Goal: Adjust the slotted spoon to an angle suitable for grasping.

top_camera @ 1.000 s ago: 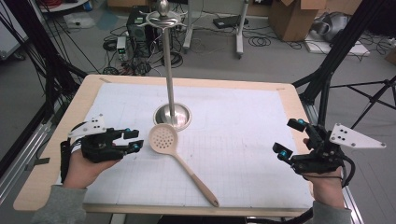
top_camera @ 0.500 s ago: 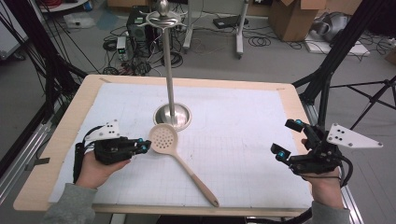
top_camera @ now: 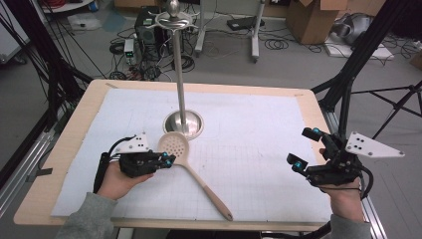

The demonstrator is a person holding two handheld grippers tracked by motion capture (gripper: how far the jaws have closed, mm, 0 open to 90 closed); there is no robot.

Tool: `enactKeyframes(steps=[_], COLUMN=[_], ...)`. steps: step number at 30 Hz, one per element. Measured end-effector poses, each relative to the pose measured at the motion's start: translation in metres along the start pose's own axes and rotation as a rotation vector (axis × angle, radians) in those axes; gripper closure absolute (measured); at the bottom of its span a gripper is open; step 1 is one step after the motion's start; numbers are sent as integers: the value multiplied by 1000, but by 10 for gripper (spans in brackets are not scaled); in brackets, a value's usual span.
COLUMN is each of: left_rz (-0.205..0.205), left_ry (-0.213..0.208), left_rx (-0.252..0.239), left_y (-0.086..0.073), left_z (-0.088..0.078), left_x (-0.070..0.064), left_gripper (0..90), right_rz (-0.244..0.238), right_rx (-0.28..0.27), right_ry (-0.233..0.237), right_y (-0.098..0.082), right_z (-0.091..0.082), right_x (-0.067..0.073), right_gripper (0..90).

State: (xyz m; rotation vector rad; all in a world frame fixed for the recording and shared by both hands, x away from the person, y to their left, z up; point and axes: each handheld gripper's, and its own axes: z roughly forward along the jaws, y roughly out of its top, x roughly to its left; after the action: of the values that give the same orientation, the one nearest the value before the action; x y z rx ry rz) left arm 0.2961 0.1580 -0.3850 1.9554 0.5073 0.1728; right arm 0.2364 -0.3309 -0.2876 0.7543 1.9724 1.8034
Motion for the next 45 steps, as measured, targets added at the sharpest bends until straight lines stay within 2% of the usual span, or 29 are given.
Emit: enactKeyframes(steps=[6, 9, 11, 17, 21, 27, 32, 41, 45], left_rz=[5, 4, 9, 1, 4, -22, -40, -45, -38], left_ry=[-4, -8, -12, -22, -24, -12, -12, 2, 24], left_rx=[38, 39, 63, 90, 107, 146, 155, 180, 224], left_y=[0, 1, 0, -2, -3, -9, -12, -16, -20], left_z=[22, 30, 44, 63, 69, 81, 86, 94, 98], left_x=[-2, -2, -2, -1, -1, 4, 8, 12, 14], left_gripper=[895, 896, 896, 896, 896, 896, 896, 896, 896], right_rz=[-10, 0, -3, 7, 8, 1, 5, 10, 4], right_rx=[0, 9, 7, 4, 2, 9, 8, 13, 13], right_ry=[1, 6, 10, 6, 9, 11, 13, 15, 17], right_y=[0, -1, -1, -2, -2, -2, -3, -3, -4], right_z=[2, 2, 3, 1, 1, 2, 4, 4, 6], right_x=[0, 1, 0, -1, -1, 0, -1, -1, -1], right_gripper=[31, 31, 30, 31, 30, 30, 30, 30, 31])
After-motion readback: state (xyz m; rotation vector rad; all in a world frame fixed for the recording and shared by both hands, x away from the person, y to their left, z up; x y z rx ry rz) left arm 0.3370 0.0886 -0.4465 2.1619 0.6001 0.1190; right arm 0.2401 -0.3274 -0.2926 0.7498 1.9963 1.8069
